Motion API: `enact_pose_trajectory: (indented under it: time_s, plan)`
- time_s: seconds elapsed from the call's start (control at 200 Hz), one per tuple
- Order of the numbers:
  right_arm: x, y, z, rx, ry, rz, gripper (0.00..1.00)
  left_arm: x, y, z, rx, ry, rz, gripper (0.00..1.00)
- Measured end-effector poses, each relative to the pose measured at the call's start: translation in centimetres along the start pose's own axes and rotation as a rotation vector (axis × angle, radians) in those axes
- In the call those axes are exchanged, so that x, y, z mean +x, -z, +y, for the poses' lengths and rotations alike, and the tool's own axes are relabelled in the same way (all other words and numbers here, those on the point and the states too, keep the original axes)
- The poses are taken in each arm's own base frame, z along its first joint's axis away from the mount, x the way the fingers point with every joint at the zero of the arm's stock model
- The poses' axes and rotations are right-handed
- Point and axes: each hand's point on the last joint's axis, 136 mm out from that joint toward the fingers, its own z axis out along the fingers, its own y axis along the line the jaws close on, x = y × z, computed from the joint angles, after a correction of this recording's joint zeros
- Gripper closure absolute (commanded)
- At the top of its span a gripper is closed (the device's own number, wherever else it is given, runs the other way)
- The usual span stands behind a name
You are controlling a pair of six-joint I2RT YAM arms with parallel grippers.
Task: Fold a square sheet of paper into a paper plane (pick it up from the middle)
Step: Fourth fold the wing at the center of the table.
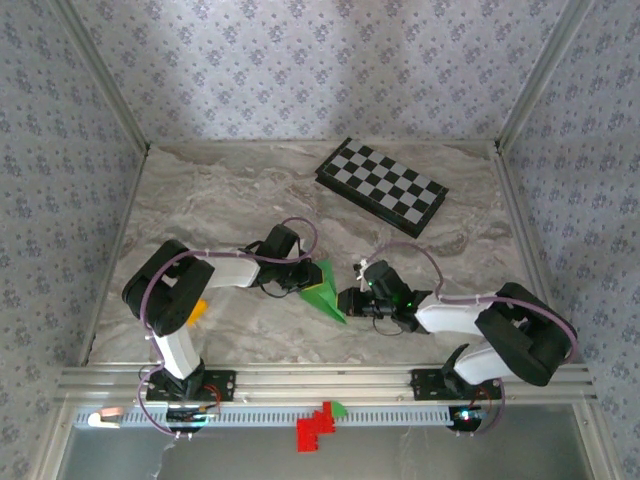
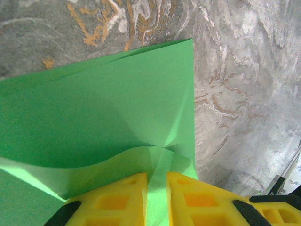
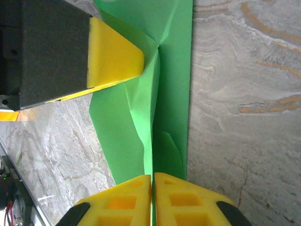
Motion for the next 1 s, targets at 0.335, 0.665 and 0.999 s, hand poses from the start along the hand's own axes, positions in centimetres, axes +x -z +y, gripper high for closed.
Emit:
enact_pose_trajectory:
  time_s: [0.335, 0.665, 0.999]
  plan:
    - [0.6, -0.4, -0.5, 0.028, 0.010, 0.010, 0.91, 0.1, -0.1, -0.3, 0.002, -0.006, 0.004, 0.78]
    - [0.7, -0.5, -0.7, 0.040, 0.009, 0.012, 0.91, 0.5, -0.2, -0.8, 0.003, -0.017, 0.015, 0.78]
    - [0.7, -0.1, -0.9, 0.049, 0.031, 0.011, 0.86, 0.6, -0.4, -1.3, 0.011, -0.028, 0.029, 0.78]
